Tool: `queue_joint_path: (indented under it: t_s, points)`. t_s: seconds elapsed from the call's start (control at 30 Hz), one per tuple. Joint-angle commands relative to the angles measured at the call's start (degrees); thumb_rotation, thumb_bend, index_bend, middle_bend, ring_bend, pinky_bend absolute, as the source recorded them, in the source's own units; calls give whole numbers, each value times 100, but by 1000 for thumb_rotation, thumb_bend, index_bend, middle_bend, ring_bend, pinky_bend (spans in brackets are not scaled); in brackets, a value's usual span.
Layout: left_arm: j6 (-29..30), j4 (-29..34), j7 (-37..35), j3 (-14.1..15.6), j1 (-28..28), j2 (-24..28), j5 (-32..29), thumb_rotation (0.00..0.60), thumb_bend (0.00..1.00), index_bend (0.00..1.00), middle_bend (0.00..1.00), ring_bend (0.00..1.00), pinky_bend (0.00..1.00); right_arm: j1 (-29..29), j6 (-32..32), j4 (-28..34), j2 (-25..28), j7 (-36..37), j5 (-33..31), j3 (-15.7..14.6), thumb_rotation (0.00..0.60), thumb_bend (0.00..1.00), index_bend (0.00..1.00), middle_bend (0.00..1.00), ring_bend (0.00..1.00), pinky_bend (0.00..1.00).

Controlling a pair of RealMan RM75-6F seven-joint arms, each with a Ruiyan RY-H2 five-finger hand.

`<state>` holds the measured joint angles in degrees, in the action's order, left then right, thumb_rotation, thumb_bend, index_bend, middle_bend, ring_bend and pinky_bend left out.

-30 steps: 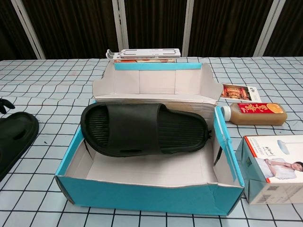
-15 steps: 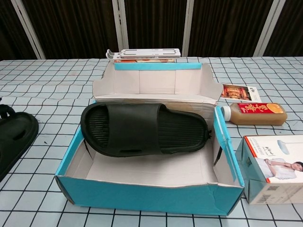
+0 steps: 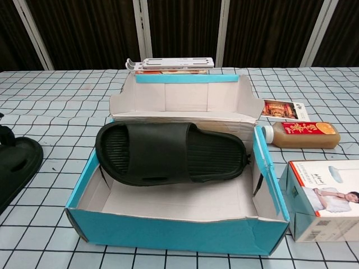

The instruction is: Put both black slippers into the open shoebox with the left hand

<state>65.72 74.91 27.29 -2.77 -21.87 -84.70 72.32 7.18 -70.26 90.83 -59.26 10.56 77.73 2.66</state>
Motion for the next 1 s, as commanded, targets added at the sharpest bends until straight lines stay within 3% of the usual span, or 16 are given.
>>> queue_joint_path:
  t_s: [0.03, 0.17, 0.5, 0.73, 0.83, 1.0]
  points:
    - [43, -23, -2, 6, 6, -14, 39, 600, 407, 391, 324, 32, 77, 1, -2, 3, 1, 1, 2, 1, 600, 233, 270, 253, 311, 323]
    - [178, -56, 34, -2, 20, -27, 123, 600, 474, 417, 324, 33, 77, -1, -7, 9, 1, -4, 10, -3, 600, 233, 270, 252, 313, 323]
    - [544, -49, 129, -6, 117, 96, 313, 600, 508, 460, 338, 37, 77, -4, -13, 14, 5, 6, 28, -10, 600, 233, 270, 252, 314, 323]
    - [1027, 186, 254, -82, 155, 404, 649, 600, 544, 582, 439, 73, 78, -1, -17, 32, 7, -3, 38, -12, 600, 233, 271, 252, 315, 323]
    - [1472, 453, 511, -197, 161, 708, 929, 600, 544, 610, 452, 73, 78, -10, -36, 38, 13, 14, 49, -14, 600, 233, 270, 252, 316, 323]
    - [1698, 1356, 1080, -398, 48, 1328, 1183, 600, 544, 610, 456, 74, 78, -22, -59, 42, 25, 42, 69, -19, 600, 234, 271, 252, 316, 323]
